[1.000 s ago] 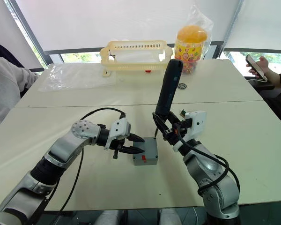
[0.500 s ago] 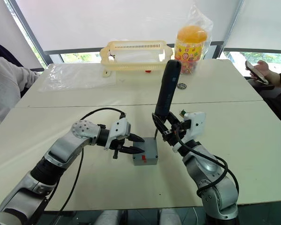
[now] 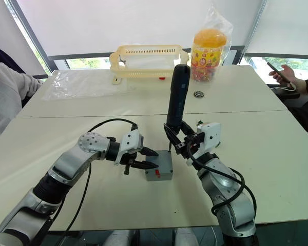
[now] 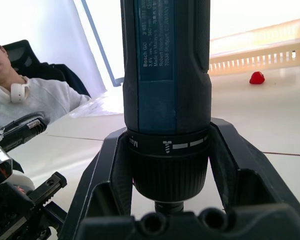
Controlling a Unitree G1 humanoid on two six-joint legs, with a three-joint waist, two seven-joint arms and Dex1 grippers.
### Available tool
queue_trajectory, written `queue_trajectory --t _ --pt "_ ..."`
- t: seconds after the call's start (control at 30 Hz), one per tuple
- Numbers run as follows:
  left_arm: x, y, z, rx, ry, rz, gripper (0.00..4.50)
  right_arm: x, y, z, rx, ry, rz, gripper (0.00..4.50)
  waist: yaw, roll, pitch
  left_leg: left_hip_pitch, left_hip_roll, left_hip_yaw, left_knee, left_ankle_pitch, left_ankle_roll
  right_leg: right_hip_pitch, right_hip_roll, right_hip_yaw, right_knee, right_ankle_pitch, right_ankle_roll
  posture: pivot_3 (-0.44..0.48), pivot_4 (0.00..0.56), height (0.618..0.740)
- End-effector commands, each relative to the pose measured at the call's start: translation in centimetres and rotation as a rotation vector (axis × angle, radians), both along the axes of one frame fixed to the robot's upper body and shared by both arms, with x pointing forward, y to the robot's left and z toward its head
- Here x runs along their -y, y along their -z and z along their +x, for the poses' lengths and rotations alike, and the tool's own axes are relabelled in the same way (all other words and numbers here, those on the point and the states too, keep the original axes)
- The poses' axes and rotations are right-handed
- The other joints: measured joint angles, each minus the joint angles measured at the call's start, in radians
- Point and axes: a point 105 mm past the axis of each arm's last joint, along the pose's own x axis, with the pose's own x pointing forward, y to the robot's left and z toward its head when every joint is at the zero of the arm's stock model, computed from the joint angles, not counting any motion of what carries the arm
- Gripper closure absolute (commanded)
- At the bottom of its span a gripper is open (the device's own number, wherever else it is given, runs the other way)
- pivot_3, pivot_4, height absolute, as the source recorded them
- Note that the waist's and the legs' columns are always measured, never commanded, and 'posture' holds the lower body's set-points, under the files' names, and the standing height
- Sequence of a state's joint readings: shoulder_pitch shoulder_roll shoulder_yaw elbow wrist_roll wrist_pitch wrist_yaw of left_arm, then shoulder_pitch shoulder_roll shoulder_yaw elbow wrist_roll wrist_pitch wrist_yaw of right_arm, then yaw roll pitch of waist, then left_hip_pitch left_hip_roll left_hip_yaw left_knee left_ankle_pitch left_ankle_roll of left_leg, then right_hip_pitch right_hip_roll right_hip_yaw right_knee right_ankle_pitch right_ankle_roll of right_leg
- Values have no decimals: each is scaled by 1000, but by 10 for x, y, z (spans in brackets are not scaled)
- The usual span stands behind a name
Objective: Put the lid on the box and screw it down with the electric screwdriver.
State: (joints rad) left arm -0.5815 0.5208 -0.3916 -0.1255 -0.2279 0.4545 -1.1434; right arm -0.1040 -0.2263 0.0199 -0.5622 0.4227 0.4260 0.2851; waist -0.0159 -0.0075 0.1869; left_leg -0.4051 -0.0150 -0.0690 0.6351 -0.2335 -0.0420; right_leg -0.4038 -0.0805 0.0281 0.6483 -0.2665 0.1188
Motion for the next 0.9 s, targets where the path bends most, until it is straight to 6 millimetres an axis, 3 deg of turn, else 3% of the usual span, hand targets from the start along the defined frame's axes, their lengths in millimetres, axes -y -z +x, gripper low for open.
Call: queue_trajectory --t 0.03,0.47,0.7,0.9 --pt "-5 21 -4 -60 -10 72 2690 -3 2 -2 15 -13 -33 2793 0 0 0 0 0 0 0 0 0 0 0 0 0 0 0 0 150 740" --pt "-7 22 -1 -57 -21 78 2690 -19 5 0 30 -76 -24 2793 0 -2 -2 10 0 0 -4 0 0 9 0 0 -3 -2 -3 0 150 740" --pt "-8 22 -1 -57 -26 80 2690 -17 2 7 54 -51 -20 2793 -1 -2 -2 13 1 0 -5 0 0 12 0 0 -3 -4 -4 0 150 740" --pt "-10 22 0 -55 -31 83 2690 -13 13 4 45 -35 -71 2793 -1 -2 -2 13 1 0 -5 0 0 12 0 0 -3 -4 -4 0 150 740"
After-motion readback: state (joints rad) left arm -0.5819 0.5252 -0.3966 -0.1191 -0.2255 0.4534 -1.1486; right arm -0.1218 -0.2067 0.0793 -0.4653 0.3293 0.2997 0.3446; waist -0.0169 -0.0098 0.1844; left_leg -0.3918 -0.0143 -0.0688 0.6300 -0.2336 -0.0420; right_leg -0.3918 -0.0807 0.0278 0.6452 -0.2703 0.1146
